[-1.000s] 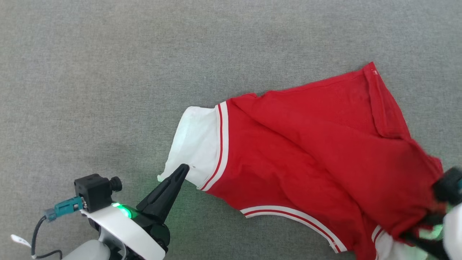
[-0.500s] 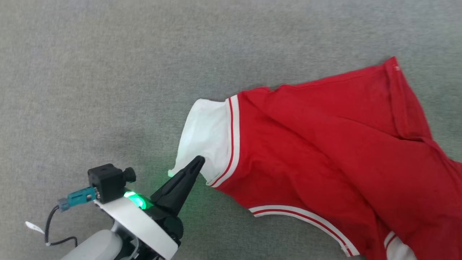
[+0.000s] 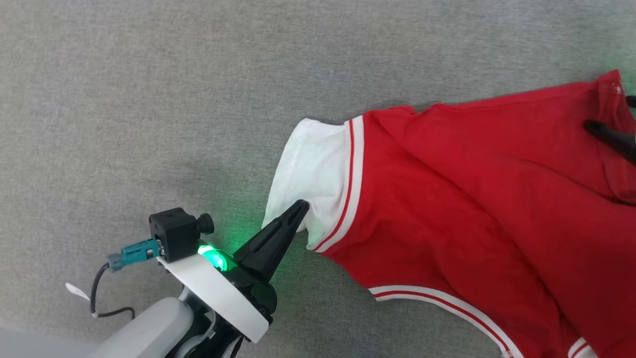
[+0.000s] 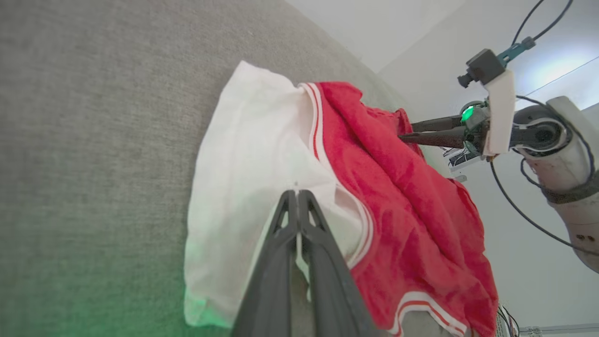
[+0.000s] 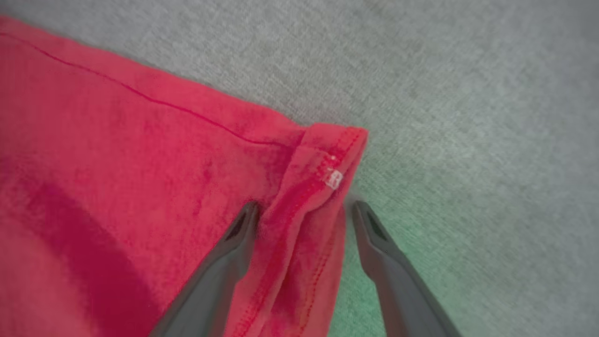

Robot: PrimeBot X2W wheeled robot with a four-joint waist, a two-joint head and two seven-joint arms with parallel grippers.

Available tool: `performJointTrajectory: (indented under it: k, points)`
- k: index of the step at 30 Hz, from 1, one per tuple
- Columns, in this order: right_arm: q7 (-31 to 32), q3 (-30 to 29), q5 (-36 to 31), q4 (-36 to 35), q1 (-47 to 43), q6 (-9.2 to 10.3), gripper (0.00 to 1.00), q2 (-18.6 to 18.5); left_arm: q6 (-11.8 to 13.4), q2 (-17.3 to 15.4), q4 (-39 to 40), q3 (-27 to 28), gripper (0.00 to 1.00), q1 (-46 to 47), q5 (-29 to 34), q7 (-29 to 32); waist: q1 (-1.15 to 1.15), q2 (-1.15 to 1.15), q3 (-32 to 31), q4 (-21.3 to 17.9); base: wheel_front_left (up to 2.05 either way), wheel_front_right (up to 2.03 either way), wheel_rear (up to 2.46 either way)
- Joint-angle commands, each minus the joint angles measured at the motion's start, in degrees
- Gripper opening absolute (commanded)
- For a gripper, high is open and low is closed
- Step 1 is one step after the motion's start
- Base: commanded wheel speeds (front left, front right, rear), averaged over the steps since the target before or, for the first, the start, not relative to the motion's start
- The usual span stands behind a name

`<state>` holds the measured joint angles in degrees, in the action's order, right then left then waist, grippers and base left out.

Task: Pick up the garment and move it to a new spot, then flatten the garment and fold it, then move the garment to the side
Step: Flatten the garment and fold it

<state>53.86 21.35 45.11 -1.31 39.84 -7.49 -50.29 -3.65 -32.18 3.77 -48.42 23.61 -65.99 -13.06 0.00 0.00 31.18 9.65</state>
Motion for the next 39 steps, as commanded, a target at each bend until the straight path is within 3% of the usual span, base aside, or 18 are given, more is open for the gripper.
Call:
performJointTrajectory:
  k: [1,6,8,9,10,19,23,31,39]
  points:
    - [-0.5,1.8,-0.3,2.5,1.3,0.01,1.00,0.3,-0.5,0.6,-0.6,-0.1,0.00,0.8,0.7,-0.2,0.00,0.00,0.6,0.7,0.00,0.00,0.00]
    - [-0.3,7.2,1.3,8.3,1.8,0.15,1.00,-0.2,-1.3,1.5,-2.0,-0.1,0.00,0.8,0.6,-0.6,0.00,0.00,0.8,0.9,0.00,0.00,0.00]
    - [0.1,9.2,2.5,9.4,1.7,0.14,0.49,-0.5,-1.6,1.7,-2.6,0.0,0.00,0.7,0.6,-0.7,0.00,0.00,0.7,0.8,0.00,0.00,0.00]
    - [-0.1,9.9,3.2,9.8,1.6,0.14,0.15,-0.3,-1.6,1.8,-2.9,0.1,0.00,0.8,0.4,-0.8,0.00,0.00,0.5,0.6,0.00,0.00,0.00]
    - [-0.1,10.5,4.0,10.3,1.5,0.13,0.00,0.0,-1.6,1.8,-3.5,0.2,0.00,0.7,0.4,-0.8,0.00,0.00,0.1,0.4,0.00,0.00,0.00]
    - [-8.2,8.3,7.6,12.5,6.1,0.01,0.00,2.3,-2.0,-0.2,-5.5,1.6,0.00,1.2,-0.4,-0.8,0.00,0.00,-4.1,-2.5,0.00,0.00,0.00]
    - [-13.5,5.8,9.0,15.6,8.7,0.01,0.00,5.0,-2.4,-1.6,-5.5,3.5,0.00,2.6,-1.3,-0.8,0.00,0.00,-6.6,-4.4,0.00,0.00,0.00]
    - [-26.2,1.0,5.5,26.8,17.0,0.01,0.00,12.2,-3.3,-1.6,-10.1,8.8,0.00,14.0,-7.0,3.6,0.00,0.00,-10.0,-7.8,0.00,0.00,0.00]
    - [-35.3,-6.4,3.8,38.7,31.8,0.01,0.00,19.0,-2.3,1.6,-23.6,14.6,0.00,35.9,-10.7,10.0,0.00,0.00,-5.6,-10.9,0.00,0.00,0.00]
